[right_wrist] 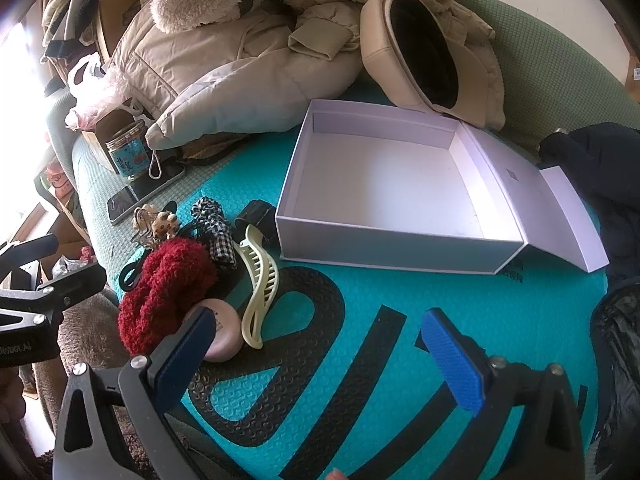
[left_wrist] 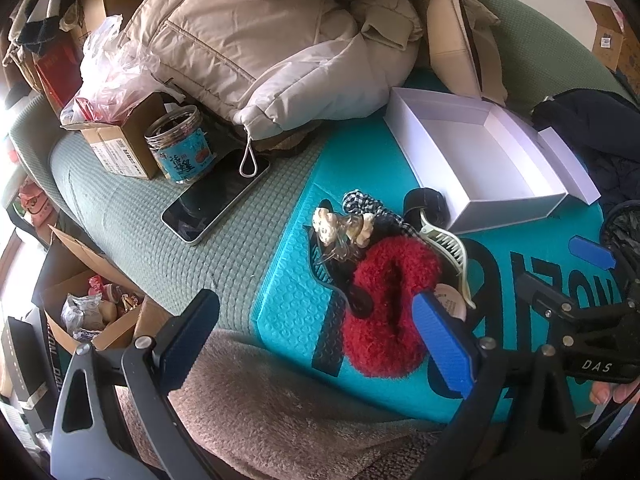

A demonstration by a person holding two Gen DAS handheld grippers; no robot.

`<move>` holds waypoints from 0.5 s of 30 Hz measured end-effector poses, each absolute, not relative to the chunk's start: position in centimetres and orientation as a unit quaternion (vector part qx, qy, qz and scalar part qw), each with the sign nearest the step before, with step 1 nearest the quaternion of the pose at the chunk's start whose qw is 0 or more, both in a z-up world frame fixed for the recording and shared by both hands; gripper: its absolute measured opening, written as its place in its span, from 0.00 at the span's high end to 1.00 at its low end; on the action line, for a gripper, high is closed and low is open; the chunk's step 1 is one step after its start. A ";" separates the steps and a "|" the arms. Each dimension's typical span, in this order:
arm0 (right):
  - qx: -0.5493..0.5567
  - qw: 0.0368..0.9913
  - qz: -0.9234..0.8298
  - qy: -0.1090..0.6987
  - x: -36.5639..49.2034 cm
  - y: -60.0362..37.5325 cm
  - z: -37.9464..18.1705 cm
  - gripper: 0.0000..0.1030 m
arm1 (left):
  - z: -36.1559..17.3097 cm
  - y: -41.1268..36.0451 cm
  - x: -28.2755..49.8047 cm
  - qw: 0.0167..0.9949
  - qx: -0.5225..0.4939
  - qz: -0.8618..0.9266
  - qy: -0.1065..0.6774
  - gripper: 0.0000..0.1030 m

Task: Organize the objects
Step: 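Move both tools toward the pile of hair accessories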

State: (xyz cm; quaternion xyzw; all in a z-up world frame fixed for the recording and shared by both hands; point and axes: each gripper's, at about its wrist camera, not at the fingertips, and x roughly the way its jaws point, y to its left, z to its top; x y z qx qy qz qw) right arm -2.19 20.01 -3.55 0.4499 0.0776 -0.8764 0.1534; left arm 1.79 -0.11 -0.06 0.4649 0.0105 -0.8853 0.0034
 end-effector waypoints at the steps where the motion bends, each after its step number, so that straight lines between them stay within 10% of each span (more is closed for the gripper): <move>1: 0.450 0.154 -0.876 0.077 -2.2 20.0 -3.5 0.01 | -0.1 -0.1 1.8 0.003 0.465 -0.885 0.010 0.06; 15: 0.443 0.164 -0.878 0.077 -1.6 20.1 -3.1 0.01 | 0.2 0.3 2.6 0.005 0.460 -0.888 0.014 0.06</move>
